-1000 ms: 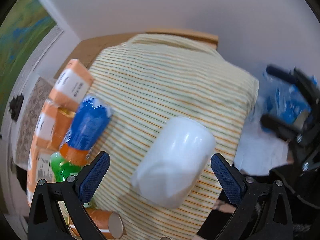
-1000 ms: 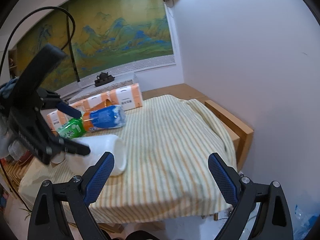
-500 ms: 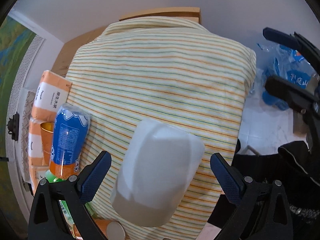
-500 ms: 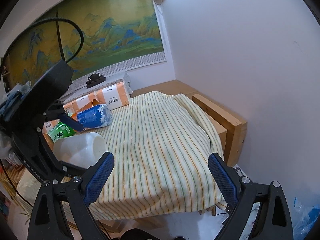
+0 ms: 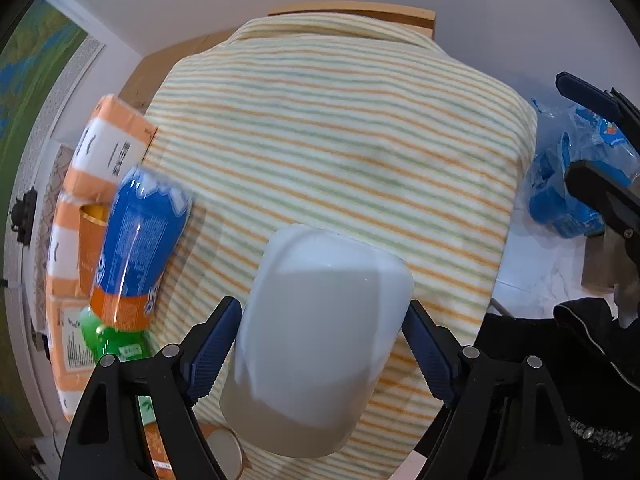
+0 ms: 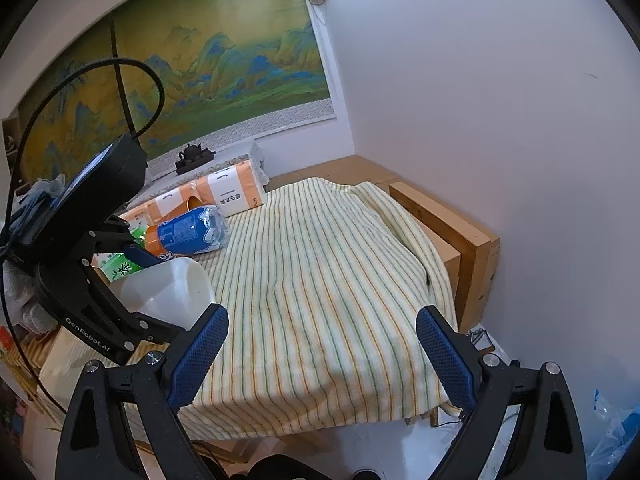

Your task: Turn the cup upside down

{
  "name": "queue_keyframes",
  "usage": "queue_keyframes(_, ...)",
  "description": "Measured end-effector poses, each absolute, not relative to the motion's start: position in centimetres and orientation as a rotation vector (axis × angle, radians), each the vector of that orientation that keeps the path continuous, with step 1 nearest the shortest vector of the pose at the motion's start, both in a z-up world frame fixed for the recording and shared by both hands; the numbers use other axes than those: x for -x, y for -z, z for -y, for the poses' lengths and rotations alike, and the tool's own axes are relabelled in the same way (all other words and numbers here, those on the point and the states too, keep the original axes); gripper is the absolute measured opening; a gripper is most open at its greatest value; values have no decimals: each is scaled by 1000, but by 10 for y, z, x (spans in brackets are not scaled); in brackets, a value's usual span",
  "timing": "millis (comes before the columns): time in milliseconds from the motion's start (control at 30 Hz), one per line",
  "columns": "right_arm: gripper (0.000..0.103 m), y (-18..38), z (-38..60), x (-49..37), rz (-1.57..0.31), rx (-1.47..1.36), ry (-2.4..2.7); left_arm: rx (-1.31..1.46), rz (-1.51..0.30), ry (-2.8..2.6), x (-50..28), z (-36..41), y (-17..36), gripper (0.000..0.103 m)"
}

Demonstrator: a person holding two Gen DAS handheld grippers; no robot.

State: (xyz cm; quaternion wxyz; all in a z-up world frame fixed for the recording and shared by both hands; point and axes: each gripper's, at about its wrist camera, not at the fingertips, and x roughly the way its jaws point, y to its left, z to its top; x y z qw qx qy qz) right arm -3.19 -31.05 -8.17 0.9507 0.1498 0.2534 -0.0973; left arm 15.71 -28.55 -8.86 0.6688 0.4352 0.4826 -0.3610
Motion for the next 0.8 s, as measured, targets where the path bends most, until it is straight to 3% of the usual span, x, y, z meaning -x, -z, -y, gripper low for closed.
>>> queue_keyframes(333, 93, 83, 296, 20, -548, -325, 139, -791, -1192, 662, -184, 236, 85, 83)
queue_keyframes(467, 93, 80, 289, 11, -573, -362, 103, -726, -1206, 656, -186, 222, 83, 92)
queue_keyframes(800, 93, 69, 273, -24, -733, -570, -17, -505, -1024, 616, -158, 147, 21, 92)
